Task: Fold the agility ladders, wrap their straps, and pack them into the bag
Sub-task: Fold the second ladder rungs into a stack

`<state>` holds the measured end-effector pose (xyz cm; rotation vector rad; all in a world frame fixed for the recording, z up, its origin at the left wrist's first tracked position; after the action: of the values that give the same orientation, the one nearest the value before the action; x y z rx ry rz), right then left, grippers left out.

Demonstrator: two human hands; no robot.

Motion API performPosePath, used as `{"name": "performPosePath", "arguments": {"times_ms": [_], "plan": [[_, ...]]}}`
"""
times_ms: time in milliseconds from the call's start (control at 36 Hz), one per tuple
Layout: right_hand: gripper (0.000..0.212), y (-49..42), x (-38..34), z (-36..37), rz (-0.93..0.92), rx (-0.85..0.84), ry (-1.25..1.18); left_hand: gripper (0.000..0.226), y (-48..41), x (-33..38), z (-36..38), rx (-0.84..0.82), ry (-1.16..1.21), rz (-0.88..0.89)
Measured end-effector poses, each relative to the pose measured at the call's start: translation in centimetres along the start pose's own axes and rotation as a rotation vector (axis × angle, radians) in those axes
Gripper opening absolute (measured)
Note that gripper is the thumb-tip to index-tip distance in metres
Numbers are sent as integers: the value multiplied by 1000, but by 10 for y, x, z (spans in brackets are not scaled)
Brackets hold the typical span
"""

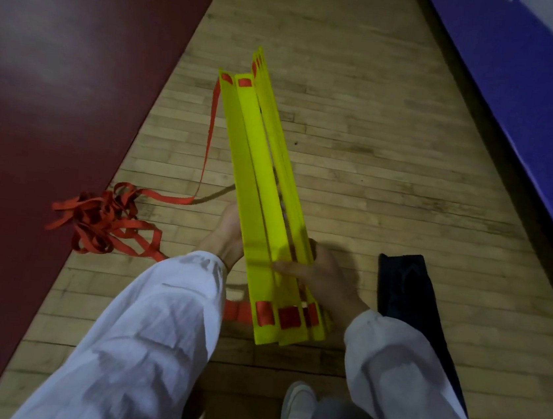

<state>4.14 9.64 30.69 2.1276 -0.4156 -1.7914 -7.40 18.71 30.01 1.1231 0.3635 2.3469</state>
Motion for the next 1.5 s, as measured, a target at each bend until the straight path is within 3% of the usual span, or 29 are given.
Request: {"name": "performPosePath", "arguments": {"times_ms": [28, 111, 139, 194, 250, 333, 417, 500, 556, 639, 778, 889, 1028, 1111, 1194, 1389, 1500], "plan": [[24, -1, 2, 1, 20, -7, 20, 59, 0, -1, 2, -29, -1, 1], [40, -2, 4, 5, 79, -25, -9, 13, -1, 2, -1, -8, 4, 40], [48, -2, 4, 6, 95, -33, -34, 10, -4, 2, -3, -4, 5, 37], [49, -3, 9, 9, 120, -60, -76, 22, -6, 0, -5, -7, 21, -23], [28, -1, 8, 13, 107, -96, -93, 33, -6, -1, -3, -17, 26, -49], [16, 2, 7, 20, 79, -67, -98, 33, -5, -6, -1, -20, 15, -60], [29, 1, 5, 22, 86, -23, -55, 44, -7, -9, 0, -53, 57, -79], [21, 1, 1, 20, 61, 12, -7, 80, -7, -8, 6, -151, 137, -108], [39, 1, 0, 21, -9, 26, 18, 94, -10, -7, 8, -146, 137, -113], [60, -1, 3, 23, -54, 14, 53, 88, -10, -5, 8, -48, 39, -63], [37, 2, 5, 26, -83, -36, 143, 66, -10, -7, 0, 185, -299, 168], [57, 2, 5, 30, -102, -26, 269, 51, -11, -7, -3, 270, -543, 306], [79, 2, 10, 29, -81, -24, 344, 34, -9, -7, 5, 208, -451, 204], [60, 1, 12, 26, -83, -8, 425, 42, -7, -6, 10, 199, -358, 141], [44, 0, 14, 23, -105, -14, 485, 43, -6, -8, 12, 211, -411, 194], [88, 0, 5, 16, -58, 36, 267, 50, -13, -2, 6, 169, -315, 226], [77, -3, 7, 11, -43, 77, 248, 65, -16, 1, -2, 189, -288, 175]]}}
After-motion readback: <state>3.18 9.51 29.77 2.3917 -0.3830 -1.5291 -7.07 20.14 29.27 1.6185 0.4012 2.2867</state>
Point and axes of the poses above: each hand's wrist, its own y-axis away from the middle knuckle, its own z-axis out of the palm, x = y × z, the point moved 3 cm from there along -y, towards the middle knuckle, and after that the axes turned 1 degree about y, right-handed, at the moved point
